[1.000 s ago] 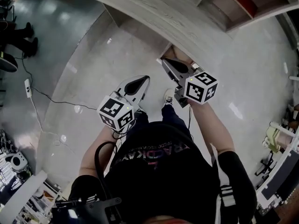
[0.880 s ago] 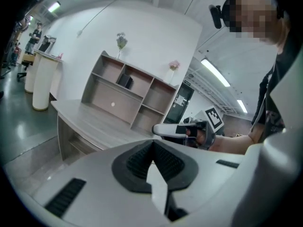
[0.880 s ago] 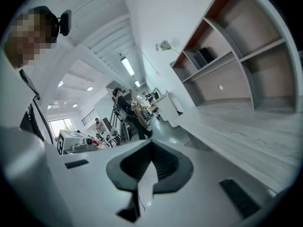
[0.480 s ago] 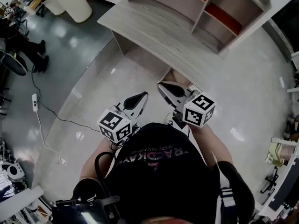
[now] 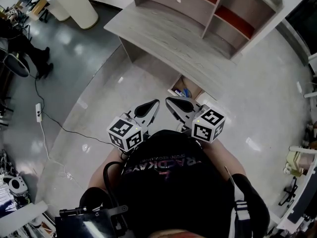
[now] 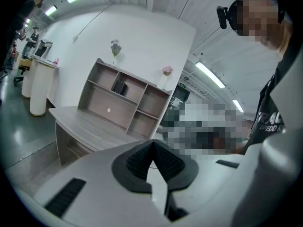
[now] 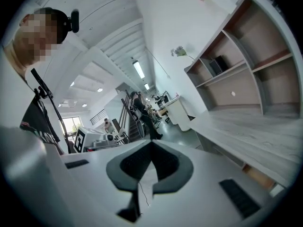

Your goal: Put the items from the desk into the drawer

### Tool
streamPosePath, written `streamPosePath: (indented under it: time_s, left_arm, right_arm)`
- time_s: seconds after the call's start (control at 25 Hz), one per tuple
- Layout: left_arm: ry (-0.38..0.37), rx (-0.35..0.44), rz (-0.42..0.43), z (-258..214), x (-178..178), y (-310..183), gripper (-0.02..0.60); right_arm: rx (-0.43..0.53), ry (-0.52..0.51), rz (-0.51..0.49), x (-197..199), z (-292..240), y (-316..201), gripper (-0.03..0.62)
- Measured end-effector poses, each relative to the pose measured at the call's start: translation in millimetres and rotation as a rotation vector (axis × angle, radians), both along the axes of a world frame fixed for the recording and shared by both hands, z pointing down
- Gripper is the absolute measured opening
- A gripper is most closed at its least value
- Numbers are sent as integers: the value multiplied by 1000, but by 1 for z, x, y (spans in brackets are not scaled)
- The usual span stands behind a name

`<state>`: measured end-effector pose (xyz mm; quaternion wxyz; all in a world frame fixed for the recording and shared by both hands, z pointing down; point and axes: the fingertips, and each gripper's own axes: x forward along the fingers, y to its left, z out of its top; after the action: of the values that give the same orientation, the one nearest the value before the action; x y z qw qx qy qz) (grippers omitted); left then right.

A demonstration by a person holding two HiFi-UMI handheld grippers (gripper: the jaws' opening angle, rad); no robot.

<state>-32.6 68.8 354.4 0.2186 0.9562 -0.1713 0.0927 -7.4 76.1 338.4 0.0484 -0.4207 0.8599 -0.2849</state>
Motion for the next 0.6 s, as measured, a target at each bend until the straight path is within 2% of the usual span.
streamPosePath:
  time_s: [0.6]
  left_arm:
    - [-1, -10, -17, 0, 0, -5, 11]
  right_arm:
    - [-30, -15, -38, -9, 7, 4, 17]
